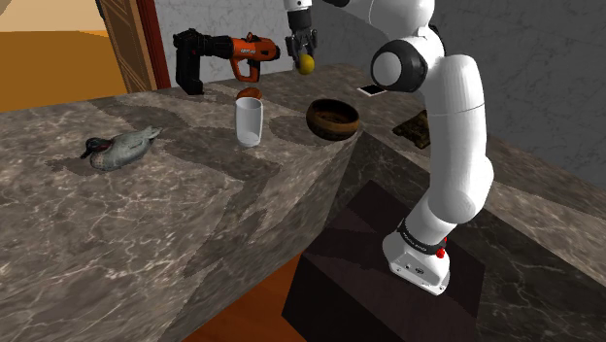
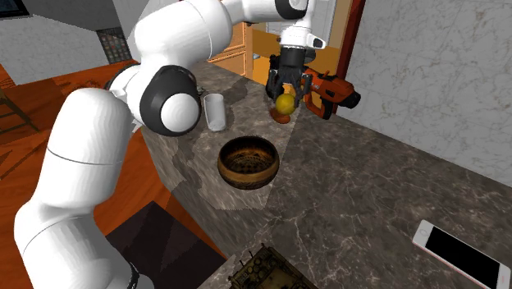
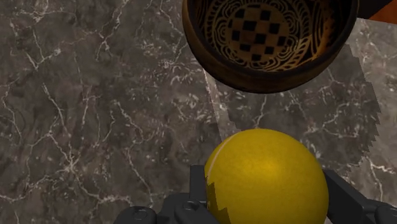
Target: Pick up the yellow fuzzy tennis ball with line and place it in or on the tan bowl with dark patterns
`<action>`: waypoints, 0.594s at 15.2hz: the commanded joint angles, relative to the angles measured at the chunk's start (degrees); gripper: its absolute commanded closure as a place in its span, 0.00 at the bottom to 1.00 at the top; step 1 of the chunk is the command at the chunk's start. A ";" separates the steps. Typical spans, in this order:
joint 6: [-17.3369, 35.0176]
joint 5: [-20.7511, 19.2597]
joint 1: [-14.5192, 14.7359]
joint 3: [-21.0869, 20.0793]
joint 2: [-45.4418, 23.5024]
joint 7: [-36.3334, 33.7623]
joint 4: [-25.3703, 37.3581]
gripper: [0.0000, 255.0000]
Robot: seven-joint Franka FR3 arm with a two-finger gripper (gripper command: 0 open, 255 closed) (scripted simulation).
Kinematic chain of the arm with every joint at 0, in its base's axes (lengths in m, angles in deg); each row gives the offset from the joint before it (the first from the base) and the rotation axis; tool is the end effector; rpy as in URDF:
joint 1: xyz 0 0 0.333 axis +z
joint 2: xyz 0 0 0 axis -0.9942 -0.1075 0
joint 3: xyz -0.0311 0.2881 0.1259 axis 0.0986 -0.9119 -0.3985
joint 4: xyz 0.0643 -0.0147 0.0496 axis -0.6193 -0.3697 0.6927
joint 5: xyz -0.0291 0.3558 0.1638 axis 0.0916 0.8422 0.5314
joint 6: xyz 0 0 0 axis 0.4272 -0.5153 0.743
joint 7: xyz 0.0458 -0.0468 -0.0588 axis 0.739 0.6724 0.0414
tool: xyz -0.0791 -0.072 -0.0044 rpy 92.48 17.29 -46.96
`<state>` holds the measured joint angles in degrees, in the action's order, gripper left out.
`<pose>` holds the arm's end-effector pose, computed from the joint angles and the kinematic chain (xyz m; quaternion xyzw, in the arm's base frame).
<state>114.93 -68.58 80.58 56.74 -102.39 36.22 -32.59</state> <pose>0.6666 -0.1053 0.5492 0.9870 0.0010 -0.1522 0.0515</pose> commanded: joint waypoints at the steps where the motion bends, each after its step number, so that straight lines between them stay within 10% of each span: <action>1: -3.19 0.12 -0.28 0.04 -2.21 0.39 5.40 1.00; 9: 10.54 -2.37 2.52 0.13 24.94 -2.16 -35.56 1.00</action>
<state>124.45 -70.66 82.80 56.93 -80.37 34.43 -64.19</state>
